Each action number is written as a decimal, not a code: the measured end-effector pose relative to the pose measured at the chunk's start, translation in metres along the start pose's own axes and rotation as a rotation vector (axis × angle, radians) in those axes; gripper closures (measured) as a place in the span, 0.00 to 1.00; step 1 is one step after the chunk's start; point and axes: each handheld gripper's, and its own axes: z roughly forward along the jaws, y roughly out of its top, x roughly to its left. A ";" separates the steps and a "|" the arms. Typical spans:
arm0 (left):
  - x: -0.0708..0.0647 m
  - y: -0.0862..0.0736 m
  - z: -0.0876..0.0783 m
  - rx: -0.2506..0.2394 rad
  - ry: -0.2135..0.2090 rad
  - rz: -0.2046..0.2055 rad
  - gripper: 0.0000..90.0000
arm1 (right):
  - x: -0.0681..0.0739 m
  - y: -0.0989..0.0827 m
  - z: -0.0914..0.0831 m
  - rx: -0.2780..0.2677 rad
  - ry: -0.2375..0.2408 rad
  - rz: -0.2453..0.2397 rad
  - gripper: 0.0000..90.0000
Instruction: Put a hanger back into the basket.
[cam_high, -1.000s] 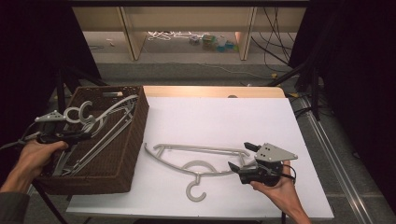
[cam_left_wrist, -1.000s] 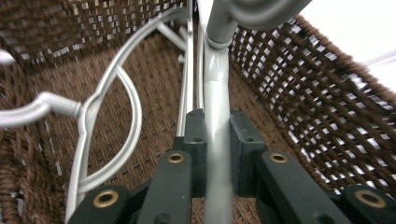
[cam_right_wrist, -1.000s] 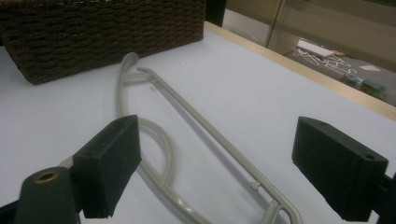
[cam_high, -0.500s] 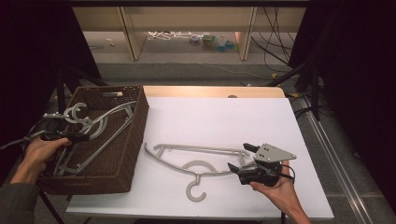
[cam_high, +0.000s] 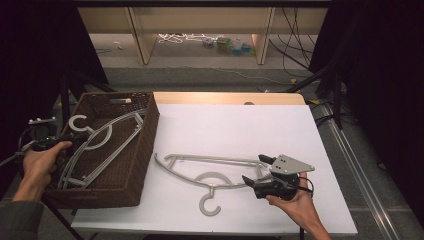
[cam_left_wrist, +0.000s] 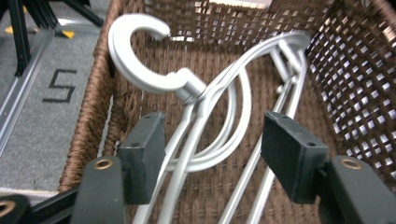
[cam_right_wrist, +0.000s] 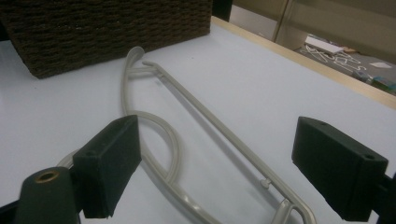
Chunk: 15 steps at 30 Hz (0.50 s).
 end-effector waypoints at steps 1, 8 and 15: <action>-0.003 0.000 -0.003 -0.016 -0.001 -0.006 0.42 | 0.000 0.000 0.000 -0.001 0.002 -0.001 0.18; -0.029 -0.007 -0.034 -0.125 -0.090 0.002 0.31 | 0.001 -0.001 0.001 -0.011 0.009 0.002 0.18; -0.079 -0.023 -0.068 -0.245 -0.225 0.076 0.20 | 0.004 0.000 0.004 -0.020 0.021 0.003 0.18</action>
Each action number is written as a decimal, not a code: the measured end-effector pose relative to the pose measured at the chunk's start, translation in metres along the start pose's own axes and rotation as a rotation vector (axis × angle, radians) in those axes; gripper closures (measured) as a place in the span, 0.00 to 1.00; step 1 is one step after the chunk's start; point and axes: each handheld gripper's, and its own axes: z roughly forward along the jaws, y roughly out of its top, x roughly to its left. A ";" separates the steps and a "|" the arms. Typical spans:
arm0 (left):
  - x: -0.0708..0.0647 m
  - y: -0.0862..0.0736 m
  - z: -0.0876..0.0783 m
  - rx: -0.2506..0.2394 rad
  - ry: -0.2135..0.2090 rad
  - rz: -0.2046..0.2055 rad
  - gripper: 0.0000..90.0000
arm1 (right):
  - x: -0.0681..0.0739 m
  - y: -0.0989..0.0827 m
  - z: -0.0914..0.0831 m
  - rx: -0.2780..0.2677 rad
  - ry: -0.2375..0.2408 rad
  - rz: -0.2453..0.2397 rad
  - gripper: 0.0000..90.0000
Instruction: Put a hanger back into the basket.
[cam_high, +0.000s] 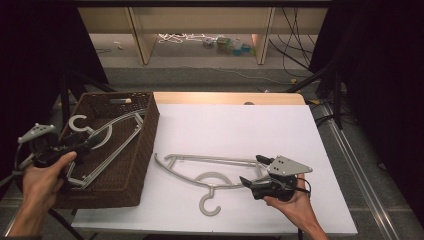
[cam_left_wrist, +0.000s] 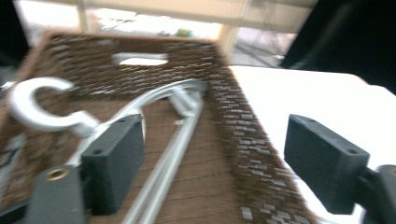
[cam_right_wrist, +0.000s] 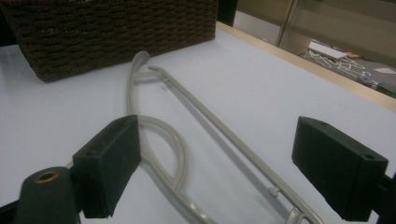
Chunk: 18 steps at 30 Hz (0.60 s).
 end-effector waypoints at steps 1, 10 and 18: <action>-0.009 -0.002 -0.002 -0.019 -0.019 0.006 0.18 | 0.000 0.000 0.000 -0.005 0.005 0.005 0.18; -0.076 -0.032 -0.003 -0.151 -0.178 0.107 0.18 | 0.001 -0.001 0.000 -0.023 0.002 0.039 0.18; -0.121 -0.069 0.017 -0.150 -0.278 0.223 0.18 | 0.001 -0.002 0.001 -0.048 0.011 0.063 0.18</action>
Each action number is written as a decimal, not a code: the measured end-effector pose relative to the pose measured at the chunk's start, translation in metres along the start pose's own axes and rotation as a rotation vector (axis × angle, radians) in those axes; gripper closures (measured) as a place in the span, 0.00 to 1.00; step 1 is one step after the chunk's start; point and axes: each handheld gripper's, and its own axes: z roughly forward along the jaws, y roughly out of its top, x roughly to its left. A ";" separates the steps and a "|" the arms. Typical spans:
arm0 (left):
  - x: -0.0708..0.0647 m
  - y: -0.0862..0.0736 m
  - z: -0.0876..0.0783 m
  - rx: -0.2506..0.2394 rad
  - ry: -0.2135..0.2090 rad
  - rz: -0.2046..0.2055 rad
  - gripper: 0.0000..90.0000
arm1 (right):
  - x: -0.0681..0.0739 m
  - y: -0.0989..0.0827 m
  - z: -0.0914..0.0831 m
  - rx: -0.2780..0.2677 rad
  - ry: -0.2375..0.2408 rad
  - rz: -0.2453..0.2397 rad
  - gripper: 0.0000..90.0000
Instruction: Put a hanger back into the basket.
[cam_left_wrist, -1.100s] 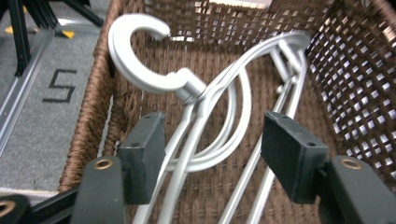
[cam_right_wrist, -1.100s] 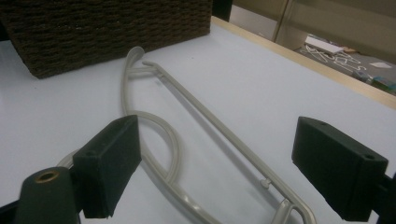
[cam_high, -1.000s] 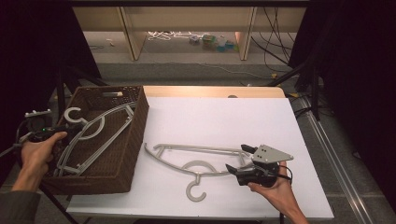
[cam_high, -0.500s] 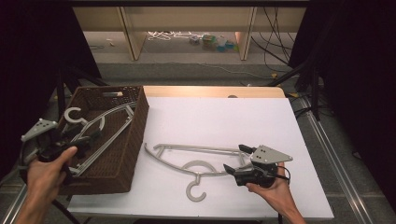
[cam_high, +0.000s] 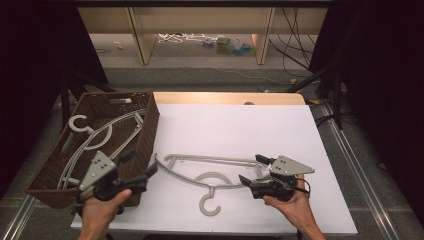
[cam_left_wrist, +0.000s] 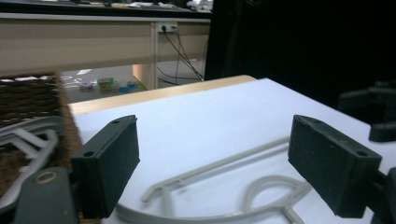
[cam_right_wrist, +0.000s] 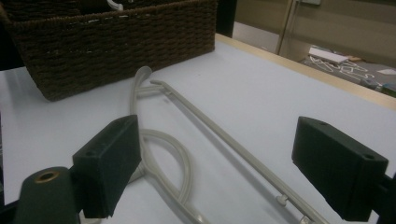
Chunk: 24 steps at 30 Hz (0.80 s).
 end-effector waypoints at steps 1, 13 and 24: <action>-0.003 -0.004 0.004 0.007 -0.014 0.007 0.18 | 0.000 0.000 0.000 -0.005 0.001 0.001 0.18; -0.014 -0.030 0.019 0.015 -0.041 0.052 0.18 | -0.003 -0.004 0.000 -0.005 0.010 0.005 0.18; -0.004 -0.038 0.019 -0.006 -0.010 0.056 0.18 | 0.002 -0.004 0.001 -0.003 0.031 -0.001 0.18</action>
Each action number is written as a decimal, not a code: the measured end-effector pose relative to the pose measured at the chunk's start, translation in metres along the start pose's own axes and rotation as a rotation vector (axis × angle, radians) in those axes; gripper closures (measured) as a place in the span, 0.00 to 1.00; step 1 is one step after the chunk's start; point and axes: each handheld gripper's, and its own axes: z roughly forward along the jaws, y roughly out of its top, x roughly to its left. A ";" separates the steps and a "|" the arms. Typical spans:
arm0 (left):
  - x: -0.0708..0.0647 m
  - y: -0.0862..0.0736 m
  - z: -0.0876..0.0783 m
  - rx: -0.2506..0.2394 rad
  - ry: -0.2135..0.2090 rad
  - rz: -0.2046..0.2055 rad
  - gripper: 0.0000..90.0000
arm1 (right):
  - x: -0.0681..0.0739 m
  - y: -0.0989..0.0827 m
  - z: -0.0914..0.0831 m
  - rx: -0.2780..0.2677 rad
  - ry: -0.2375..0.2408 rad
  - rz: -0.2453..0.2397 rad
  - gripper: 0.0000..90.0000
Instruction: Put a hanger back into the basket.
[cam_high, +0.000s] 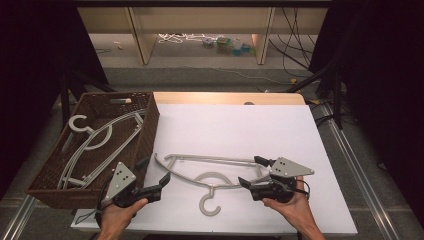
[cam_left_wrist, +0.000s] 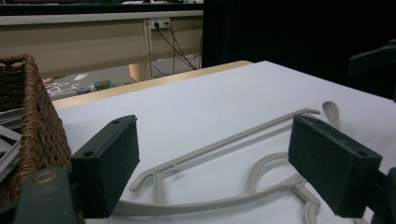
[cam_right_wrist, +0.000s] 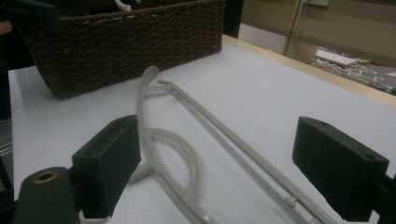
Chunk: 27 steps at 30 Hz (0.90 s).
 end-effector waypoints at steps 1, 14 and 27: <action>0.000 0.000 0.000 0.000 -0.002 0.001 0.18 | 0.001 0.000 0.000 0.004 -0.002 -0.005 0.18; -0.006 -0.002 0.005 0.018 -0.028 0.034 0.18 | -0.003 -0.001 0.013 0.126 0.046 -0.108 0.20; -0.005 -0.005 0.000 0.029 -0.031 0.039 0.18 | -0.020 0.003 0.037 0.367 0.164 -0.226 0.38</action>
